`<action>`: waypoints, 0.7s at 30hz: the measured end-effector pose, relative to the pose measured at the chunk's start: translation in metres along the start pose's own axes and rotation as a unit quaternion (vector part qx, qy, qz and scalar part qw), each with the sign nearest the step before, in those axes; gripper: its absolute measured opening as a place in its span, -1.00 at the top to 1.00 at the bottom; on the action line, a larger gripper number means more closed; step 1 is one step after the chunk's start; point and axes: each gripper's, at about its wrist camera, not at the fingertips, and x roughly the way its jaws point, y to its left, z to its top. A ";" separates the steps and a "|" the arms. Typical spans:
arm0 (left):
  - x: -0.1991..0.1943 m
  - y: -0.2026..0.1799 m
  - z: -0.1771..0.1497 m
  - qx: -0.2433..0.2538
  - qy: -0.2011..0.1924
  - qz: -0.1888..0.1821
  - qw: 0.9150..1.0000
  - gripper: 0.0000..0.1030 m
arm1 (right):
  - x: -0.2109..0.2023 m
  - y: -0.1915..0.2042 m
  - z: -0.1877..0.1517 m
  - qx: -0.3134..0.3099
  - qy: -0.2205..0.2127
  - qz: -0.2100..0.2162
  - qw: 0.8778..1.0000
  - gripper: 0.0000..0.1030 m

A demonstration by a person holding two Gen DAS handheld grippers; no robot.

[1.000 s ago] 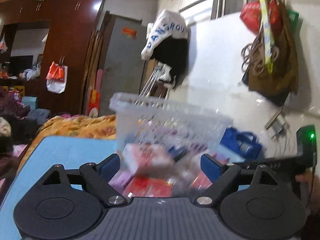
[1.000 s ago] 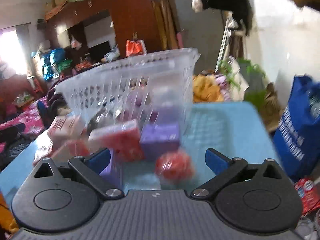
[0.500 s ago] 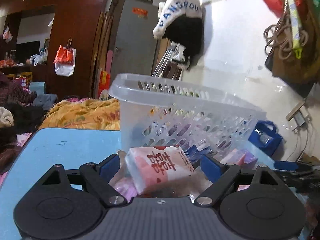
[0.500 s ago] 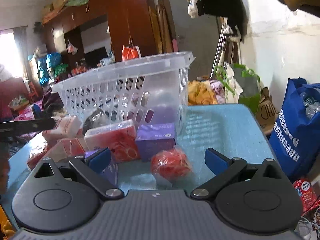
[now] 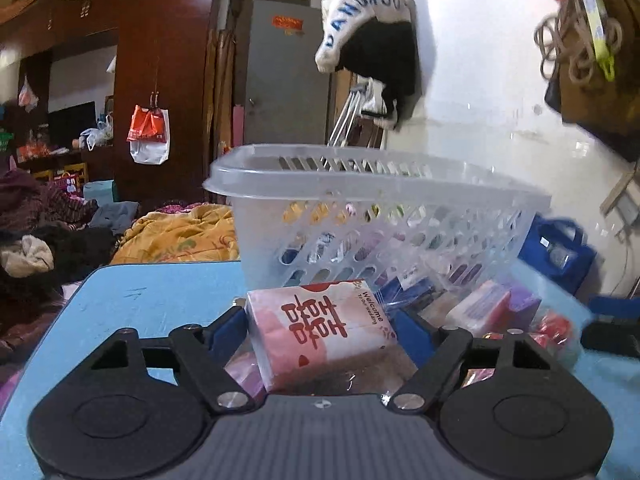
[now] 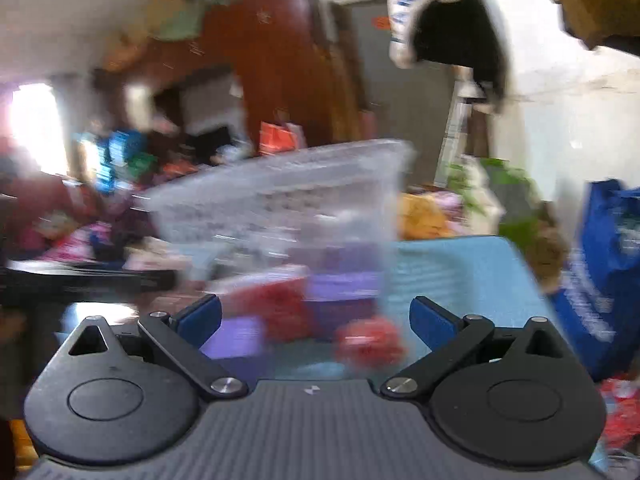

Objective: Organize objects
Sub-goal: 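Grasp the pink box with red print with left tool while right tool grasps a red wrapped package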

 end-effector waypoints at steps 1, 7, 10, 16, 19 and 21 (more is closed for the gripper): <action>-0.004 0.005 0.000 -0.008 -0.004 -0.007 1.000 -0.61 | 0.000 0.009 -0.001 -0.010 0.000 0.007 1.000 -0.99; -0.030 0.029 -0.001 -0.034 -0.029 -0.017 0.999 -0.61 | 0.022 0.061 -0.006 -0.092 0.022 0.027 0.995 -0.99; -0.038 0.036 -0.003 -0.042 -0.037 -0.018 0.998 -0.61 | 0.035 0.075 -0.009 -0.125 0.041 0.020 0.991 -0.91; -0.035 0.039 -0.007 -0.054 -0.037 -0.025 0.998 -0.61 | 0.044 0.082 -0.012 -0.156 0.054 -0.008 0.986 -0.25; -0.036 0.038 -0.009 -0.054 -0.037 -0.028 0.997 -0.61 | 0.035 0.075 -0.012 -0.136 0.033 0.002 0.990 -0.24; -0.039 0.039 -0.011 -0.054 -0.044 -0.032 0.997 -0.61 | 0.027 0.070 -0.014 -0.116 0.010 0.015 0.993 -0.23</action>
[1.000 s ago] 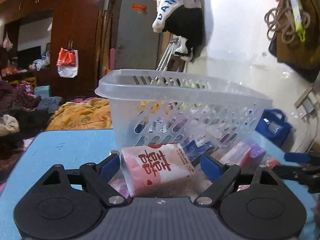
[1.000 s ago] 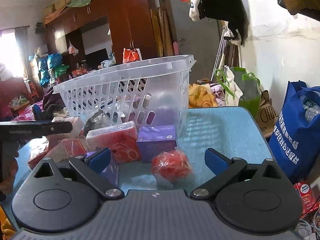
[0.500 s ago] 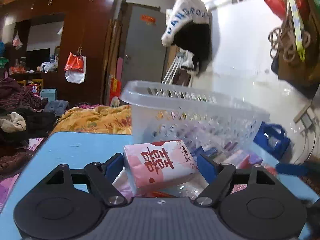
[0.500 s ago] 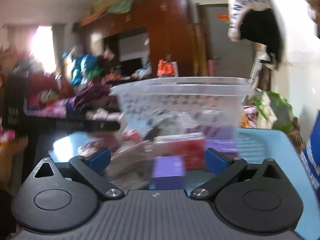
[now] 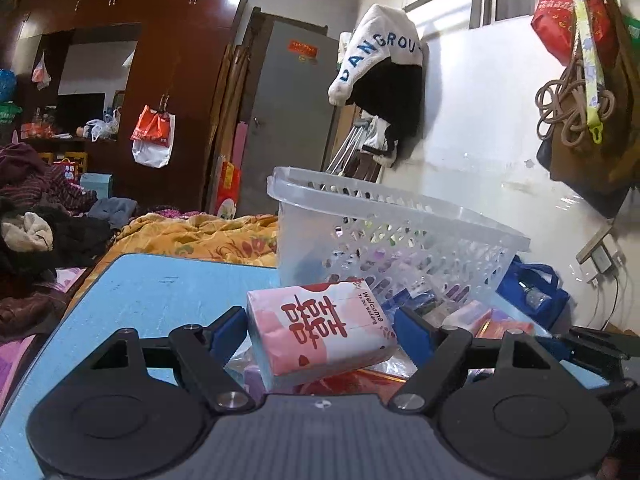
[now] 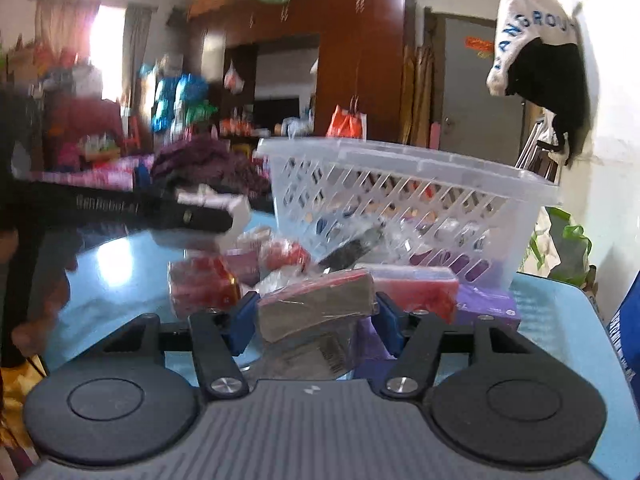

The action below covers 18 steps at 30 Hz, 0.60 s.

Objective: Organize objects
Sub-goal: 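Grasp the pink box with red print with left tool while right tool grasps a red wrapped package, then lift both packages over the white basket and open both tools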

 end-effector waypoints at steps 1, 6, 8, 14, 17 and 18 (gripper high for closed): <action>-0.002 -0.001 0.000 -0.001 -0.004 -0.003 1.000 -0.61 | -0.004 -0.005 -0.002 0.016 -0.015 0.005 1.000 -0.23; -0.010 -0.004 -0.003 0.001 -0.024 -0.009 1.000 -0.61 | -0.014 -0.012 -0.003 0.034 -0.061 -0.012 0.998 -0.23; -0.013 -0.006 -0.005 0.005 -0.032 -0.009 0.999 -0.61 | -0.015 -0.010 -0.004 0.032 -0.068 -0.016 0.997 -0.23; -0.013 -0.012 -0.007 0.017 -0.034 -0.015 0.999 -0.61 | -0.014 -0.011 -0.003 0.038 -0.076 -0.019 0.996 -0.23; -0.015 -0.012 -0.009 0.019 -0.037 -0.019 0.999 -0.61 | -0.015 -0.013 -0.003 0.042 -0.079 -0.020 0.996 -0.23; -0.015 -0.013 -0.010 0.019 -0.037 -0.020 0.999 -0.61 | -0.015 -0.013 -0.002 0.043 -0.080 -0.021 0.996 -0.23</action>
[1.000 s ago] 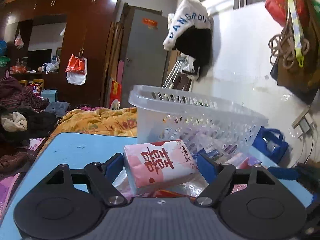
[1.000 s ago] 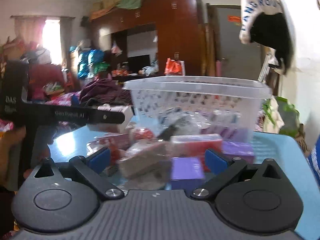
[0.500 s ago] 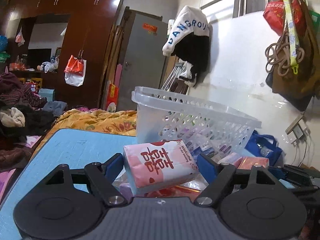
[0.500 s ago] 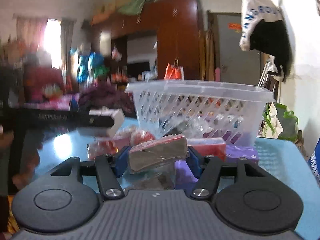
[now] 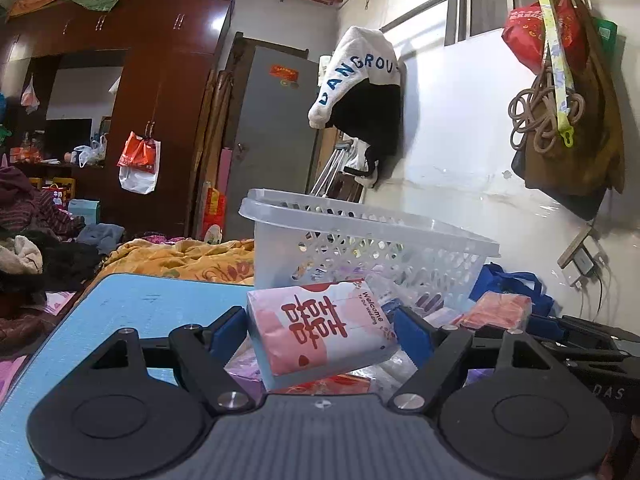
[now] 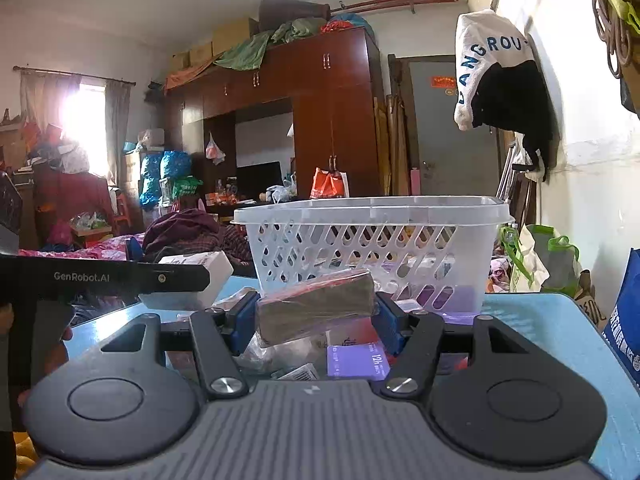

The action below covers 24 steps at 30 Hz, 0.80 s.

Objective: Organize objects
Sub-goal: 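Lift both packages over the white basket and open both tools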

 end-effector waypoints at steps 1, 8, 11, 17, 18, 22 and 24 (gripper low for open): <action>-0.001 0.000 0.000 0.001 -0.001 -0.001 1.000 -0.61 | -0.002 0.001 0.000 0.000 -0.001 0.000 1.000 -0.23; -0.003 -0.002 -0.002 0.007 -0.006 0.005 1.000 -0.61 | -0.002 0.002 0.000 -0.003 -0.001 -0.004 1.000 -0.23; -0.005 -0.003 -0.003 0.008 -0.009 0.002 1.000 -0.61 | -0.002 0.002 0.000 -0.003 -0.003 -0.006 1.000 -0.23; -0.011 -0.001 -0.001 -0.001 -0.023 0.011 1.000 -0.61 | -0.006 -0.004 0.000 0.011 -0.015 -0.003 1.000 -0.23; -0.012 -0.001 0.000 -0.004 -0.027 0.011 1.000 -0.61 | -0.008 -0.007 0.001 0.018 -0.019 0.000 1.000 -0.23; -0.017 0.001 0.014 -0.009 -0.042 0.003 0.999 -0.61 | -0.015 -0.012 0.017 0.005 -0.027 -0.011 1.000 -0.23; -0.015 -0.002 0.034 -0.002 -0.053 -0.005 0.999 -0.61 | -0.015 -0.016 0.037 0.001 -0.034 -0.011 0.999 -0.23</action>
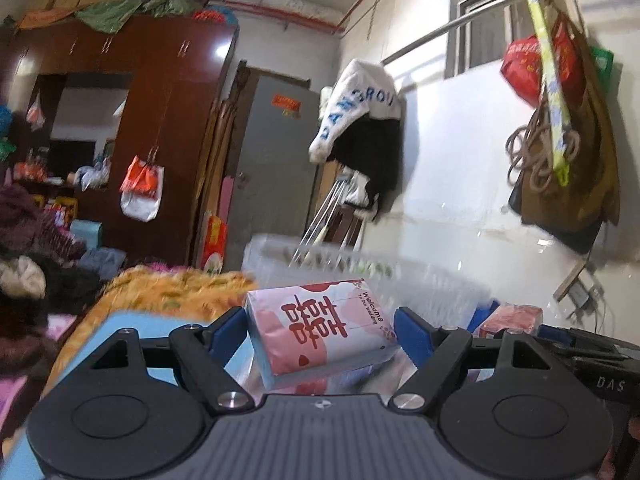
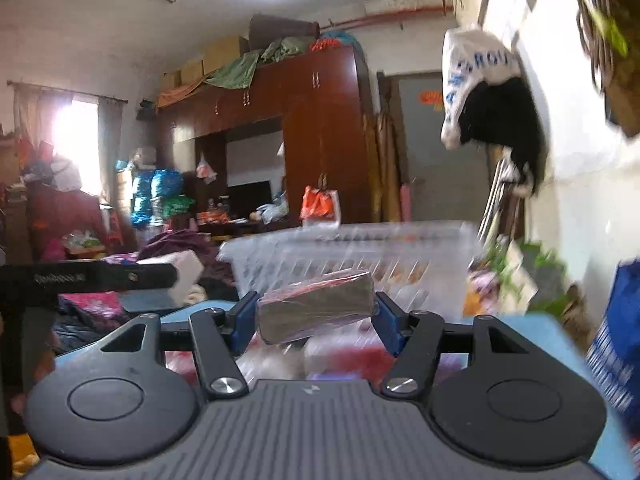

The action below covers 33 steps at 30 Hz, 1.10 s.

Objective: Organize objects
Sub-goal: 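Lift both packages over the white basket and open both tools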

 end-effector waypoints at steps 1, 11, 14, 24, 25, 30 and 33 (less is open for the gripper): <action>0.004 -0.003 0.012 0.004 -0.007 -0.002 1.000 -0.61 | 0.002 -0.003 0.011 0.002 -0.005 0.005 1.000 -0.23; 0.123 -0.039 0.085 0.040 0.085 0.009 0.996 -0.61 | 0.108 -0.033 0.077 -0.033 0.063 -0.041 0.997 -0.23; 0.142 -0.034 0.080 0.030 0.103 0.004 0.994 -0.62 | 0.117 -0.033 0.068 -0.043 0.071 -0.051 0.995 -0.26; 0.134 -0.028 0.066 0.033 0.094 0.010 0.995 -0.76 | 0.067 -0.044 0.047 0.012 0.041 -0.055 0.998 -1.00; 0.127 -0.027 0.066 0.032 0.095 0.005 0.995 -0.76 | 0.056 -0.046 0.042 0.024 0.046 -0.045 0.998 -1.00; 0.066 -0.016 0.028 0.037 0.090 -0.009 0.995 -0.85 | 0.015 -0.057 -0.011 0.053 0.112 -0.041 0.992 -1.00; 0.044 0.000 -0.005 0.012 0.104 -0.026 0.994 -0.86 | 0.017 -0.071 -0.032 0.095 0.167 -0.046 0.980 -1.00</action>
